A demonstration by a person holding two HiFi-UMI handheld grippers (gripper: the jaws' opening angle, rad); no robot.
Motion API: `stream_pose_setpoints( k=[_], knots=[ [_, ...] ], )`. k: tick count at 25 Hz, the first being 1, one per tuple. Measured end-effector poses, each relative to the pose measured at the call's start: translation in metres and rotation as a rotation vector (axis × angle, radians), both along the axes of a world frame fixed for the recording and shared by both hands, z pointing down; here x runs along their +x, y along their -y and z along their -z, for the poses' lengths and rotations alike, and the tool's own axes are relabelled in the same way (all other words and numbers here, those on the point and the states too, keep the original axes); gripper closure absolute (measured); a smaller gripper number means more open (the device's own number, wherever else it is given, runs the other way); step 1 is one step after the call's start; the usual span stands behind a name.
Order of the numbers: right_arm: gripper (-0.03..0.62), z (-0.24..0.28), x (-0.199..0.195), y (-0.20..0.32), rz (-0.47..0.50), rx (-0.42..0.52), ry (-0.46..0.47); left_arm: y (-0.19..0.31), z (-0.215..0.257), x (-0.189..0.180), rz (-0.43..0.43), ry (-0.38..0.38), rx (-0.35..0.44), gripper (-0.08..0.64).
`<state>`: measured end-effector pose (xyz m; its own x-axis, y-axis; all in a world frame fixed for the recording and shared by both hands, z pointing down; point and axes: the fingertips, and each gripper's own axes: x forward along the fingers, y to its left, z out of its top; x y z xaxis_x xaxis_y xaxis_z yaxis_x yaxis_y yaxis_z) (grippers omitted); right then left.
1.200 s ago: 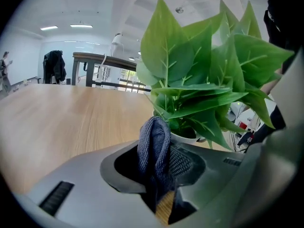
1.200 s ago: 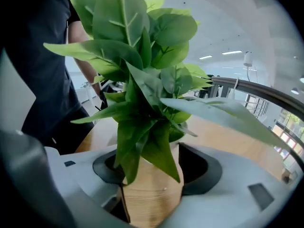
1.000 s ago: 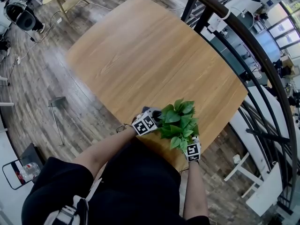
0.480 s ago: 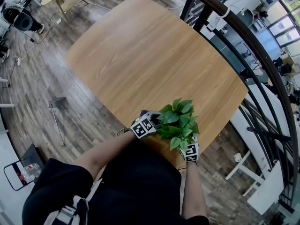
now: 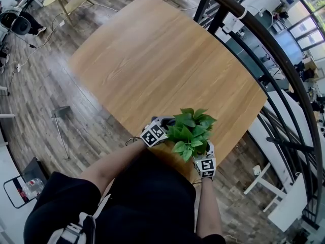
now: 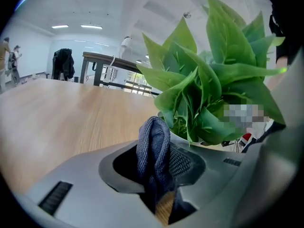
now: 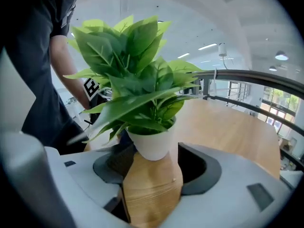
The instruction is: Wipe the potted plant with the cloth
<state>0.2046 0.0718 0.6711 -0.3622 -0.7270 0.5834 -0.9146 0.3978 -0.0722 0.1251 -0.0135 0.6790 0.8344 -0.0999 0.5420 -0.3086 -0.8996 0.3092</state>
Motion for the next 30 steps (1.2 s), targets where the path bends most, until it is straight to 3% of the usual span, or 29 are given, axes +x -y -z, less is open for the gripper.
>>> stream_pose_setpoints(
  k=[3,5,10,14,18,23,25,28,30],
  knots=[
    [0.319,0.005,-0.010,0.012,0.109,0.018,-0.041,-0.002,0.001,0.002,-0.024,-0.005,0.006,0.416],
    [0.318,0.004,-0.012,0.017,0.132,0.006,-0.059,-0.004,0.000,0.001,-0.029,-0.005,0.006,0.416],
    [0.319,0.004,-0.012,0.021,0.098,-0.010,-0.016,-0.009,-0.001,0.002,-0.001,0.002,0.003,0.416],
    [0.319,-0.004,-0.011,0.017,0.058,-0.018,0.007,-0.030,-0.004,0.001,-0.041,0.006,-0.015,0.414],
    [0.319,-0.003,-0.021,0.011,0.112,-0.023,-0.061,-0.024,-0.001,-0.005,0.086,-0.038,-0.071,0.416],
    [0.319,-0.006,-0.038,-0.010,0.237,-0.034,-0.084,-0.001,-0.006,-0.010,0.079,0.012,0.007,0.414],
    [0.319,-0.005,-0.038,-0.015,0.195,-0.046,-0.045,0.005,-0.005,-0.011,0.083,0.009,0.009,0.414],
    [0.319,-0.010,-0.014,-0.008,0.026,-0.057,-0.007,0.011,-0.002,-0.009,0.077,-0.001,0.016,0.414],
    [0.319,-0.009,-0.007,-0.001,0.017,-0.036,-0.018,0.012,-0.001,-0.008,0.070,-0.007,0.015,0.414]
  ],
)
